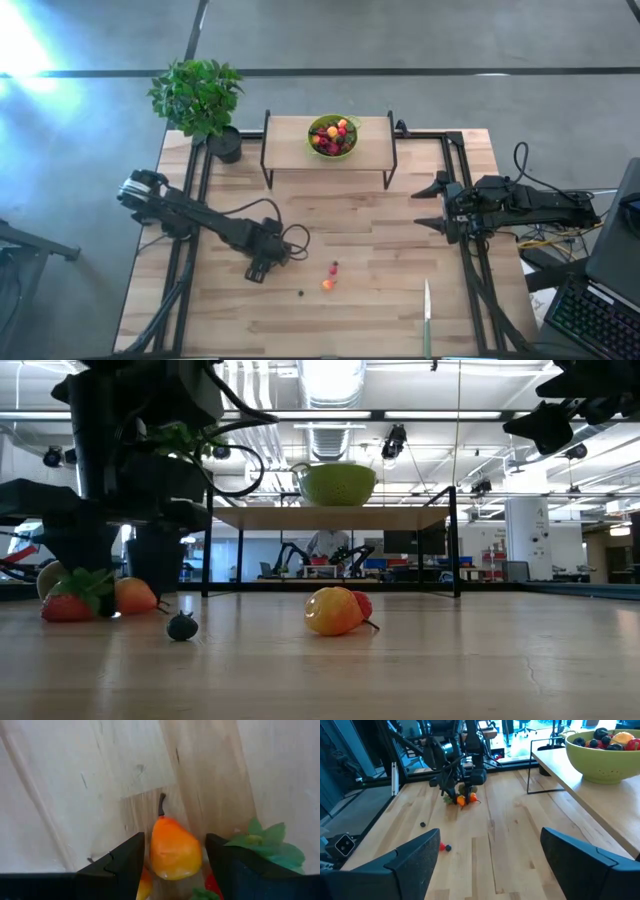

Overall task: Pick & Place Fruit
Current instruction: Put the yellow peach into the green strainer bowl on the shelf

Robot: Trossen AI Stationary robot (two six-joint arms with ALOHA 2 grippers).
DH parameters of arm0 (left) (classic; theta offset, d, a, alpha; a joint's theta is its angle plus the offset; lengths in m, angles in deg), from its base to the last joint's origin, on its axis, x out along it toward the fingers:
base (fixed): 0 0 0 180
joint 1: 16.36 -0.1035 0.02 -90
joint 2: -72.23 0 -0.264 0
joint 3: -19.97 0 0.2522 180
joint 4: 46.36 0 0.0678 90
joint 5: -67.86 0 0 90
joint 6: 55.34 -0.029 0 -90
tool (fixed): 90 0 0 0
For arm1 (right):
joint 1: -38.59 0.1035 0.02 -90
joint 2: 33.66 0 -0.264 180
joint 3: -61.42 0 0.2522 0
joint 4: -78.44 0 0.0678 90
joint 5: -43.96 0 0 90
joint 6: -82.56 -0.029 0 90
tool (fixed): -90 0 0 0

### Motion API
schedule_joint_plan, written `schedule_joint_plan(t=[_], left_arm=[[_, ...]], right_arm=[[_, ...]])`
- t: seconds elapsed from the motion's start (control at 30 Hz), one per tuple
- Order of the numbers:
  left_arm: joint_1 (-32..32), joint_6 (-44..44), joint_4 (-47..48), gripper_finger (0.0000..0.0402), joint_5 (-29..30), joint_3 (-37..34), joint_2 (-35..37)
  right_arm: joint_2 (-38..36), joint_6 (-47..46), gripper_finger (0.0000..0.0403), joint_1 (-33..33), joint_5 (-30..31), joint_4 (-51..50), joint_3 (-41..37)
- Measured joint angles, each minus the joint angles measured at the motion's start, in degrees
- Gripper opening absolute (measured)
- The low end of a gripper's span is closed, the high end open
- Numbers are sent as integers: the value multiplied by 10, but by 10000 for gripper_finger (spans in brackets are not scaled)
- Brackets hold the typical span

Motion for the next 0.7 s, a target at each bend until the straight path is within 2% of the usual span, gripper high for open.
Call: schedule_joint_plan(t=[0.3, 0.57, 0.7], left_arm=[[-1, 4, -9, 212, -3, -5, 1], [-1, 1, -11, 144, -15, -5, 1], [-1, 1, -12, 129, -19, -5, 0]], right_arm=[[0, 0, 308, 0, 0, 0, 0], [0, 0, 284, 0, 0, 0, 0], [0, 0, 273, 0, 0, 0, 0]])
